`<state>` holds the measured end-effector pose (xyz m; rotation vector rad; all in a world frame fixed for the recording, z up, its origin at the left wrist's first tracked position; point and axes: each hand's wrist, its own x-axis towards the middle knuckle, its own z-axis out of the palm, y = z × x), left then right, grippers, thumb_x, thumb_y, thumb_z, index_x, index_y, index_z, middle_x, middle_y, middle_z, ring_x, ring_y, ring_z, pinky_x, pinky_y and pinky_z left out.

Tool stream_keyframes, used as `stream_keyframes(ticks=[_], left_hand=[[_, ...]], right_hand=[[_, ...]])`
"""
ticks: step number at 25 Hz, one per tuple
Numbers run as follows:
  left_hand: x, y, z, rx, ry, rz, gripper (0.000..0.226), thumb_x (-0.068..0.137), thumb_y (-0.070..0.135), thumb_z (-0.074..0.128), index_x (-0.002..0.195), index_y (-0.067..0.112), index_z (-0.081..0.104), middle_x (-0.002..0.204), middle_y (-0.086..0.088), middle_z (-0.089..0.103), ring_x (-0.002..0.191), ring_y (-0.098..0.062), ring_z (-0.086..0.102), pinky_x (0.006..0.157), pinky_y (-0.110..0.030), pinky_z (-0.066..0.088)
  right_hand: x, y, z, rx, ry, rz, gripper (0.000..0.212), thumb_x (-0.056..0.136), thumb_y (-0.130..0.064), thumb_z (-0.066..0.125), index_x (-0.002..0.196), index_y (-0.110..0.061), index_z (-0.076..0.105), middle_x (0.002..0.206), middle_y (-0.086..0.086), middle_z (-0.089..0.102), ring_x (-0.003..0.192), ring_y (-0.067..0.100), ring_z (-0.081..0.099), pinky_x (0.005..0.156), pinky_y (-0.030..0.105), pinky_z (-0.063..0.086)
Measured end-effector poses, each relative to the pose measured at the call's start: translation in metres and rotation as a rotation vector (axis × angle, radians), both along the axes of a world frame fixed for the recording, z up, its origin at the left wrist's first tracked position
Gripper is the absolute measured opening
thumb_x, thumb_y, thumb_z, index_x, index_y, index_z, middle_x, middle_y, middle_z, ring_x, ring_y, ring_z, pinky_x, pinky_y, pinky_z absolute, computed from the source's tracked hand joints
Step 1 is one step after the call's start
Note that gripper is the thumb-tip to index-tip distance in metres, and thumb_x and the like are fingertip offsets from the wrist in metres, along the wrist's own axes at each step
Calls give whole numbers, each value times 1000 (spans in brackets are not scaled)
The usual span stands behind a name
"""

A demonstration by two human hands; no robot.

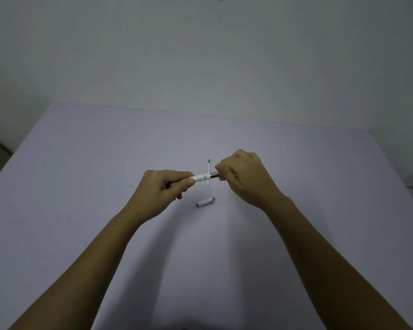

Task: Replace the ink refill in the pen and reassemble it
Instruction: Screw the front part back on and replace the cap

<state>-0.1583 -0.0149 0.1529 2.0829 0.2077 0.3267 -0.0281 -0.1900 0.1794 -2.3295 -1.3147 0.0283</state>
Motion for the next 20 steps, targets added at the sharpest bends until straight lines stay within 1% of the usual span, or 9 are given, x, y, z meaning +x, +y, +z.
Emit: stream_keyframes(ticks=[2, 4, 8, 10, 12, 14, 16, 18, 20], left_hand=[[0, 0, 0, 5, -4, 14, 14, 86, 26, 62, 95, 26, 73, 63, 1, 67, 56, -2, 62, 52, -10, 45], [-1, 0, 0, 5, -1, 16, 14, 86, 26, 62, 95, 25, 73, 62, 2, 67, 56, -3, 62, 52, -9, 44], [-2, -3, 1, -11, -13, 10, 14, 86, 24, 62, 93, 24, 73, 62, 4, 65, 55, -3, 62, 52, -7, 44], [-2, -2, 1, -6, -18, 12, 13, 87, 23, 61, 93, 24, 73, 62, 5, 65, 56, -4, 62, 52, -7, 44], [-2, -2, 2, -10, -13, 10, 14, 87, 22, 61, 94, 24, 73, 64, 6, 66, 56, -3, 62, 53, -7, 44], [-3, -1, 2, -23, -7, 5, 14, 87, 22, 61, 94, 25, 73, 65, 6, 67, 56, -4, 62, 53, -7, 44], [-3, 0, 2, -27, -3, -5, 14, 87, 23, 61, 94, 25, 73, 66, 5, 67, 56, -4, 61, 53, -8, 44], [-4, 0, 2, -20, 1, -16, 15, 87, 24, 61, 95, 25, 73, 65, 4, 66, 56, -4, 61, 53, -8, 44], [-3, -2, 1, -11, 11, -20, 16, 87, 24, 61, 97, 24, 73, 65, 3, 66, 56, -4, 61, 53, -9, 46]], right_hand=[[1, -2, 2, 21, 51, 12, 32, 89, -48, 41, 90, -23, 61, 84, -9, 63, 81, 8, 47, 80, 29, 30], [1, -3, 2, 6, 5, 46, 23, 89, -42, 49, 88, -22, 59, 83, -8, 63, 80, 9, 46, 81, 29, 29], [1, 0, 4, -65, -81, 29, 42, 92, -44, 31, 77, -17, 61, 73, -2, 63, 76, 17, 49, 79, 36, 34], [2, -3, 6, -38, -38, 39, 34, 88, -48, 41, 86, -21, 62, 82, -6, 64, 81, 11, 48, 83, 34, 32], [2, -6, 5, -27, -107, 68, 25, 86, -45, 53, 88, -22, 61, 84, -7, 64, 81, 11, 47, 81, 31, 30], [0, -6, 3, -46, -185, 75, 26, 88, -42, 50, 82, -20, 62, 77, -7, 65, 80, 15, 50, 78, 29, 23], [-2, -6, 4, -52, -177, 72, 32, 90, -45, 43, 83, -22, 64, 78, -7, 67, 83, 15, 52, 78, 28, 20], [-2, -7, 6, -23, -168, 70, 30, 88, -48, 46, 90, -24, 64, 83, -9, 66, 85, 13, 52, 80, 27, 21], [-2, -7, 7, -10, -209, 74, 25, 87, -45, 51, 88, -23, 62, 80, -9, 65, 82, 13, 52, 79, 26, 20]])
